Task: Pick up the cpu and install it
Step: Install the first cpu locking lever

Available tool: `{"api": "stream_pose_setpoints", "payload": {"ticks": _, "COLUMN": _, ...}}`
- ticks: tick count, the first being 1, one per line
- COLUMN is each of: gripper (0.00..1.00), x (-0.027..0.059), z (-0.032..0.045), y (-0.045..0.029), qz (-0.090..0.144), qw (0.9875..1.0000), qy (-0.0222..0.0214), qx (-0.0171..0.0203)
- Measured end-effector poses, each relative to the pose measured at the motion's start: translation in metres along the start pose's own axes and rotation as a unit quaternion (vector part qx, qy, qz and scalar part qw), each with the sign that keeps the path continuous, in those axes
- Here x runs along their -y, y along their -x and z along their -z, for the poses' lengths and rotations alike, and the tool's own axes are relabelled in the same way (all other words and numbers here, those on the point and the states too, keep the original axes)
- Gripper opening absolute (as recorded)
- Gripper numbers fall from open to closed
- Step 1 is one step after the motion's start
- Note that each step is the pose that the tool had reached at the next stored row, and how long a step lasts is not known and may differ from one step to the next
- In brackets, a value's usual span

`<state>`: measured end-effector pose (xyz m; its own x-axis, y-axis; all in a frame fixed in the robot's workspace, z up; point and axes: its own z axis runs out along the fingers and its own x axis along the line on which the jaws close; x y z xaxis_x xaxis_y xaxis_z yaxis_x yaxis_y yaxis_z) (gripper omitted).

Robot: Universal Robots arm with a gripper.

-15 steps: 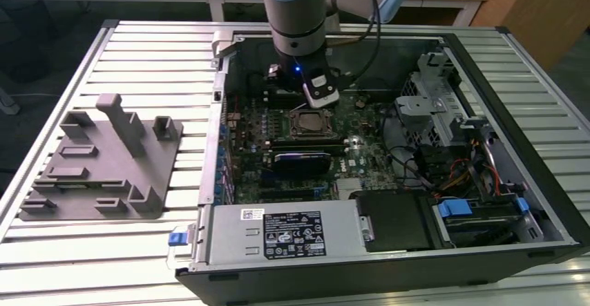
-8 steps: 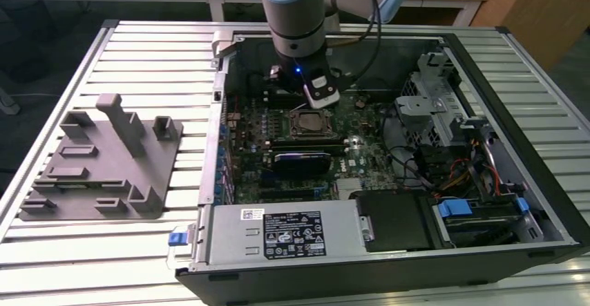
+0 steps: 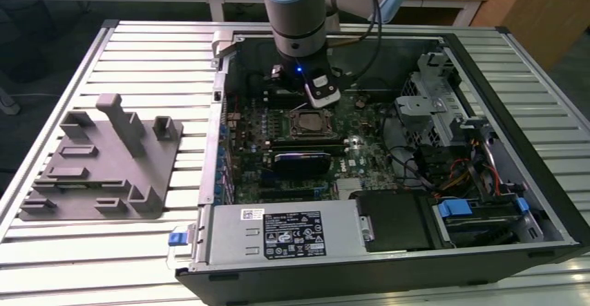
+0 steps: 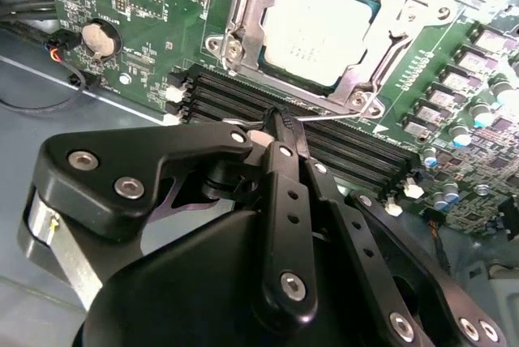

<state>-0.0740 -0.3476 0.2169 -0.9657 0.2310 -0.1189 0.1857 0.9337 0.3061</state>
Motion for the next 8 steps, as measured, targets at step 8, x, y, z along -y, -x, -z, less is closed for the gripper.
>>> {"api": "stream_pose_setpoints", "payload": {"ticks": 8, "gripper": 0.11, "x": 0.0006, "z": -0.0019, "y": 0.0000, "qz": 0.000, "qw": 1.0000, "qy": -0.0014, "qx": 0.0004}}
